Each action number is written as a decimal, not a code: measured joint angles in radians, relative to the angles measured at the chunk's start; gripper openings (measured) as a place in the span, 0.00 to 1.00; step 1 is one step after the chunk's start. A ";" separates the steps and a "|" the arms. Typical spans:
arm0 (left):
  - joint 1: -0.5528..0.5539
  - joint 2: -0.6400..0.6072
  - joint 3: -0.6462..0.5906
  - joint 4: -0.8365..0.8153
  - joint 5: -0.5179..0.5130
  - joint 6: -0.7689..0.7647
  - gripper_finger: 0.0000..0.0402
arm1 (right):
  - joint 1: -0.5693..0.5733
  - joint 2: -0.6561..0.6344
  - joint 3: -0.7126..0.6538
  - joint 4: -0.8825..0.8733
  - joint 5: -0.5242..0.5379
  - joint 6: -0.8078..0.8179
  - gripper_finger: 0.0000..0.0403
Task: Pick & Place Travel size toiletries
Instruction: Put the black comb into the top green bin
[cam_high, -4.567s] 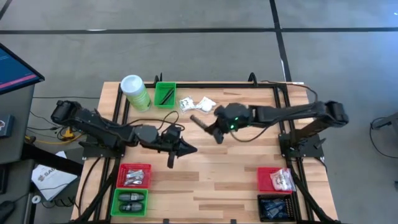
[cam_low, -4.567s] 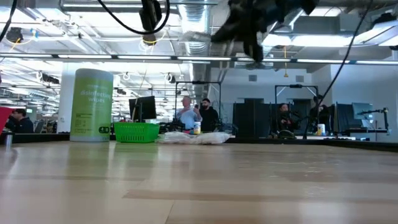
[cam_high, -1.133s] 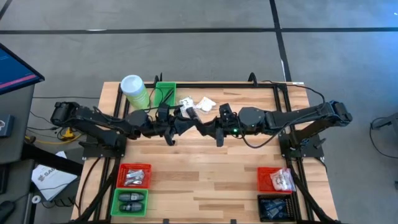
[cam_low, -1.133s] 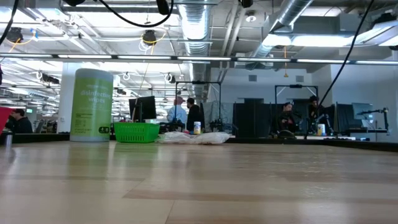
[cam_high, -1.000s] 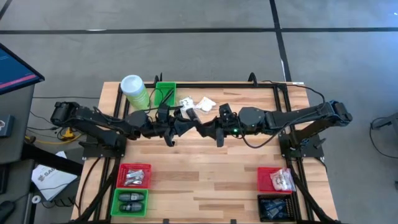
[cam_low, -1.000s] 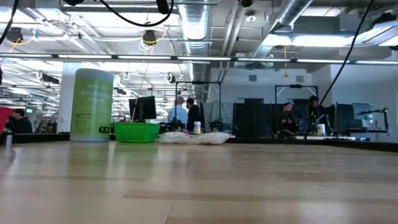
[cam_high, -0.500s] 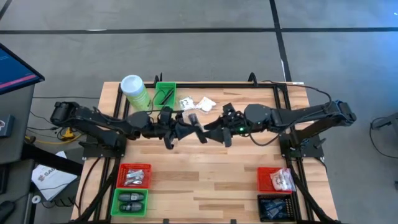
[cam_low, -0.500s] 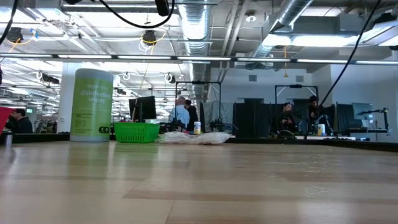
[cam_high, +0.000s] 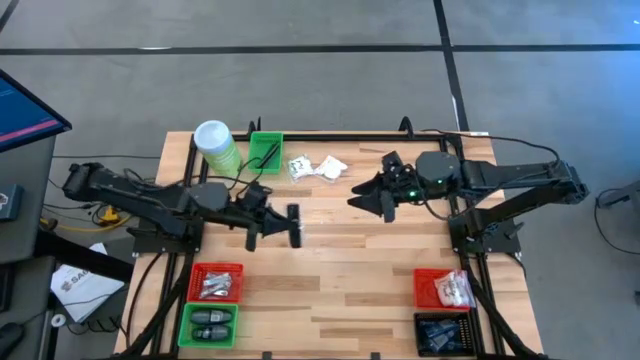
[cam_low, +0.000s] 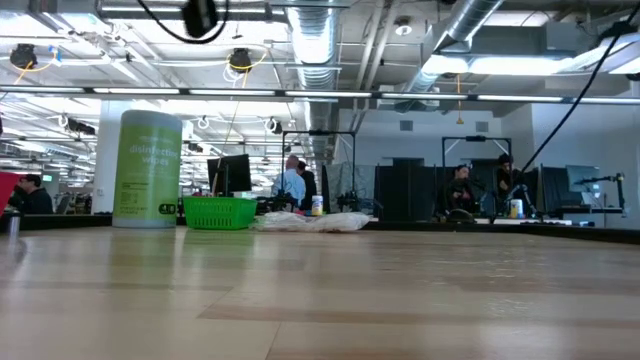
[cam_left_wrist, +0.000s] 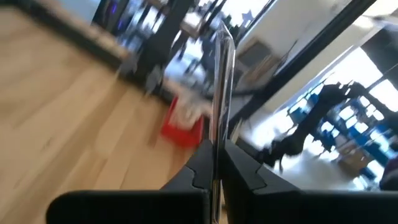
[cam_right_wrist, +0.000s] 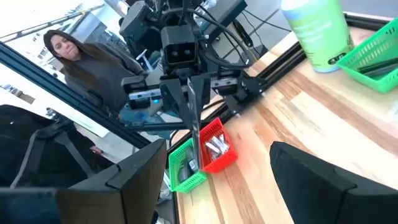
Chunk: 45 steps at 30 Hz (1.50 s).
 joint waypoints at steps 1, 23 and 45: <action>-0.007 -0.020 0.000 -0.052 0.000 -0.010 0.00 | 0.001 -0.005 0.000 -0.009 0.000 -0.001 0.69; -0.178 0.128 0.323 -0.729 0.044 -0.046 0.00 | 0.008 0.019 -0.001 -0.096 -0.025 -0.019 0.69; -0.353 0.217 0.427 -1.007 0.127 -0.174 0.00 | 0.060 0.019 0.000 -0.259 -0.104 -0.027 0.69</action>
